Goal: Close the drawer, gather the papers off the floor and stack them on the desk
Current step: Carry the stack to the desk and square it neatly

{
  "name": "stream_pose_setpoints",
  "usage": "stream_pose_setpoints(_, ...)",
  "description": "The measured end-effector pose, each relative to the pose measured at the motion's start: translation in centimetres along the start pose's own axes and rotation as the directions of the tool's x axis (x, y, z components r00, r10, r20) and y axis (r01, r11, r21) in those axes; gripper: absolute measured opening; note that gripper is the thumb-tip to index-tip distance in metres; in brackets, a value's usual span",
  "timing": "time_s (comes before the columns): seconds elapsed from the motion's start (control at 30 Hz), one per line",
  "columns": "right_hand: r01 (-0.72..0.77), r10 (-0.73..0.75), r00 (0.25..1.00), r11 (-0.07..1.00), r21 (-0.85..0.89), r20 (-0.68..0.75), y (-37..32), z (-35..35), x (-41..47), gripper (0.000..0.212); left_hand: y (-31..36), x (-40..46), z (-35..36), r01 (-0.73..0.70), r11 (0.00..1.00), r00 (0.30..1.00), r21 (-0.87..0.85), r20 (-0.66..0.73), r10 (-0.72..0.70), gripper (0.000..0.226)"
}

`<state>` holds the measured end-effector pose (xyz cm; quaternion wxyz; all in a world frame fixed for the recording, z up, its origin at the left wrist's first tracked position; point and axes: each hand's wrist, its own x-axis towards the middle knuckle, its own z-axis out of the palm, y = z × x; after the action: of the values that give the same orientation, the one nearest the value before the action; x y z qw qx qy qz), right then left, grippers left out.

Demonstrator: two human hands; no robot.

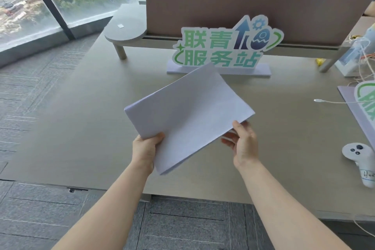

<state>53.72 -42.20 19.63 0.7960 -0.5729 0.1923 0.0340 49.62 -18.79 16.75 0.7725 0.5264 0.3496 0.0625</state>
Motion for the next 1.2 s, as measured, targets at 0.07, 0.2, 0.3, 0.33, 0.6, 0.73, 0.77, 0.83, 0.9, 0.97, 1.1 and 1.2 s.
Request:
stream_pose_setpoints(0.07,-0.022,0.024,0.999,0.999,-0.047,0.042,1.3,1.7,-1.1,0.015,-0.1,-0.3,0.0,0.02,0.999,1.0,-0.046,-0.018,-0.021,0.023)
stream_pose_setpoints(0.2,-0.02,0.018,1.0,0.996,-0.091,-0.019,2.8,4.7,-2.4,0.016,-0.4,-1.3,0.0,0.055,0.994,0.998,-0.098,0.006,-0.055,0.028)
stream_pose_setpoints(0.3,0.036,-0.05,0.996,0.985,-0.167,-0.08,2.8,5.6,-1.8,0.015,0.0,-1.4,-0.5,0.093,0.992,0.995,-0.081,0.045,-0.089,0.034)
stream_pose_setpoints(0.33,0.053,-0.072,0.994,0.978,-0.202,-0.087,2.6,5.7,-1.4,0.016,0.4,-1.3,-0.7,0.097,0.992,0.994,-0.076,0.063,-0.092,0.035)
stream_pose_setpoints(0.6,0.109,-0.123,0.992,0.937,-0.331,-0.02,0.2,6.0,3.0,0.022,5.0,2.7,-2.0,-0.015,0.996,1.0,0.086,-0.006,0.016,0.038)
stream_pose_setpoints(0.73,0.108,-0.087,0.994,0.917,-0.384,0.072,-1.0,6.4,5.0,0.021,6.9,4.3,-2.2,-0.072,0.929,0.997,0.362,0.056,0.055,0.026)
stream_pose_setpoints(0.77,0.105,-0.071,0.992,0.914,-0.392,0.1,-1.0,6.5,5.3,0.019,7.1,4.5,-2.4,-0.071,0.912,0.995,0.403,0.093,0.037,0.028)
stream_pose_setpoints(0.83,0.105,-0.043,0.986,0.909,-0.403,0.161,-1.1,6.7,6.1,0.021,7.5,4.9,-2.3,-0.05,0.901,0.988,0.432,0.152,-0.018,0.031)
stream_pose_setpoints(0.9,0.104,-0.012,0.976,0.902,-0.42,0.215,-1.1,7.2,6.8,0.023,7.4,5.3,-2.2,-0.041,0.901,0.983,0.432,0.177,-0.041,0.027)
stream_pose_setpoints(0.97,0.108,-0.003,0.972,0.895,-0.433,0.236,-0.9,7.7,7.4,0.022,7.1,5.6,-1.9,-0.05,0.895,0.99,0.443,0.143,-0.015,0.016)
stream_pose_setpoints(1.1,0.087,0.003,0.981,0.883,-0.46,0.192,0.8,9.0,8.3,0.023,6.5,6.5,-1.9,-0.079,0.877,0.997,0.473,0.041,0.067,0.019)
stream_pose_setpoints(1.2,0.069,0.018,0.985,0.871,-0.486,0.171,2.4,10.1,8.2,0.028,6.5,7.6,-2.3,-0.071,0.876,0.997,0.478,0.005,0.078,0.02)
